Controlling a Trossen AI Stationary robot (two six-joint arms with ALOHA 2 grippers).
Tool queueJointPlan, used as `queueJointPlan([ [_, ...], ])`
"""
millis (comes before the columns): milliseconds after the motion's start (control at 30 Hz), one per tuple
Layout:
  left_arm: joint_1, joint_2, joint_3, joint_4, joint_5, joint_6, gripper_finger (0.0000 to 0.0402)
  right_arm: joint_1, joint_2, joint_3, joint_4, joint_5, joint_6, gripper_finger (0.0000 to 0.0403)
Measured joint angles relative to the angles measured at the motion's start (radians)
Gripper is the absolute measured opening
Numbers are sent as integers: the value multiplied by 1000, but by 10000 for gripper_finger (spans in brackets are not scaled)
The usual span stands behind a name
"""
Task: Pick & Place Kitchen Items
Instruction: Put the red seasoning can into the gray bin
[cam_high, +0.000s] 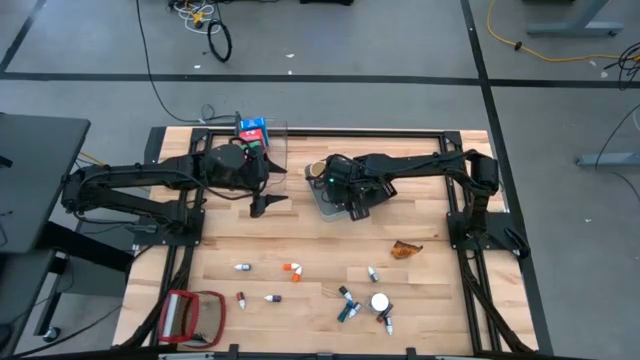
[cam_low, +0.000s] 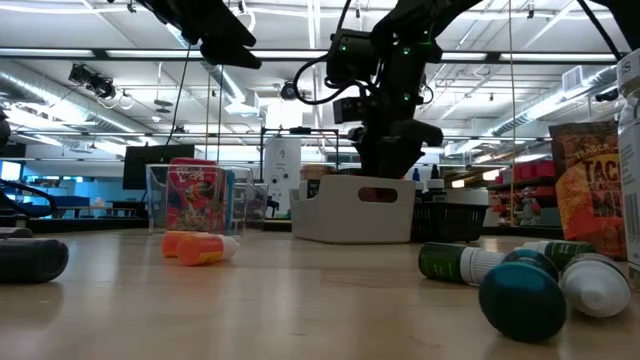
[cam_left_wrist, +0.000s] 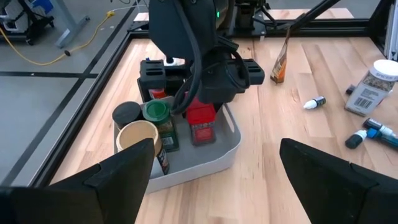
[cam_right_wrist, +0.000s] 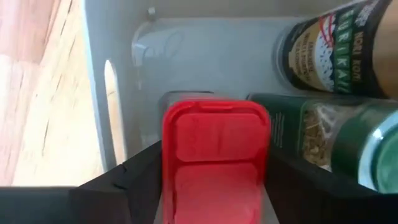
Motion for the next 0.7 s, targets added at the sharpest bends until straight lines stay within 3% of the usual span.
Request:
queueJointPlan([
  [267, 0, 0, 0, 0, -1, 0, 355, 0, 0, 0, -1, 65, 38, 285],
  [533, 0, 0, 0, 0, -8, -2, 355, 34, -14, 0, -16, 189, 91, 277],
  [700, 0, 0, 0, 1, -8, -3, 355, 73, -28, 0, -54, 329, 90, 267],
])
